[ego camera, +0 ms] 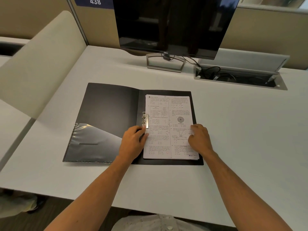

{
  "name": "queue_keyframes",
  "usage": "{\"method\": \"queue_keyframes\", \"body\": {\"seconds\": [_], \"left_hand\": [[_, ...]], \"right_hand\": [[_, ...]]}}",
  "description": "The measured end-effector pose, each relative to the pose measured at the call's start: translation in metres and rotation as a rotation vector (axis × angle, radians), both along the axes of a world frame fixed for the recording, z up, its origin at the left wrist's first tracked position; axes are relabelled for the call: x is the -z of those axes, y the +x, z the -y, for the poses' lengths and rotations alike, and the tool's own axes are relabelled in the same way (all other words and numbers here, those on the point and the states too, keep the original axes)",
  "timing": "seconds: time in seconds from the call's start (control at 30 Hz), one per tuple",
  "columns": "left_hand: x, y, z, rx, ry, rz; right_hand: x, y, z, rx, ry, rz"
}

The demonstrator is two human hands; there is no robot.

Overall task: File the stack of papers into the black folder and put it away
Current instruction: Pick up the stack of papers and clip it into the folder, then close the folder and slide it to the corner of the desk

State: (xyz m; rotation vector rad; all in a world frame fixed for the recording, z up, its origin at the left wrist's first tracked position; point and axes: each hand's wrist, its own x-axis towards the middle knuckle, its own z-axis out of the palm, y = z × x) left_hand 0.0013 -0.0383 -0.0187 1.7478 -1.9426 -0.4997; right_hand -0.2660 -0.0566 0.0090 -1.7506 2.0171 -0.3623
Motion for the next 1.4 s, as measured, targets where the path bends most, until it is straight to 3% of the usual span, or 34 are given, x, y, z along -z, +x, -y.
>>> {"method": "queue_keyframes", "body": {"seconds": [0.33,0.6,0.73,0.87,1.07,1.3,1.4], "left_hand": [[0.005,-0.001,0.003,0.042,-0.044,0.144],[0.005,0.000,0.002,0.070,-0.104,0.110],[0.006,-0.001,0.002,0.077,-0.100,0.062],[0.002,-0.009,0.005,0.097,-0.043,0.018],[-0.006,-0.023,0.016,0.166,-0.017,-0.008],[-0.031,0.005,0.033,-0.136,-0.245,0.052],[-0.040,0.024,0.042,-0.311,-0.208,0.119]], "right_hand": [[0.004,-0.001,-0.001,-0.005,-0.028,0.014],[0.015,0.002,-0.012,0.046,-0.097,0.018],[0.023,0.011,-0.031,-0.048,-0.156,-0.103],[0.036,0.013,-0.045,-0.224,-0.089,-0.196],[0.045,-0.017,-0.044,-0.180,-0.036,-0.267],[0.042,-0.059,-0.043,-0.120,-0.021,-0.295],[0.041,-0.073,-0.044,-0.104,-0.021,-0.298]]}}
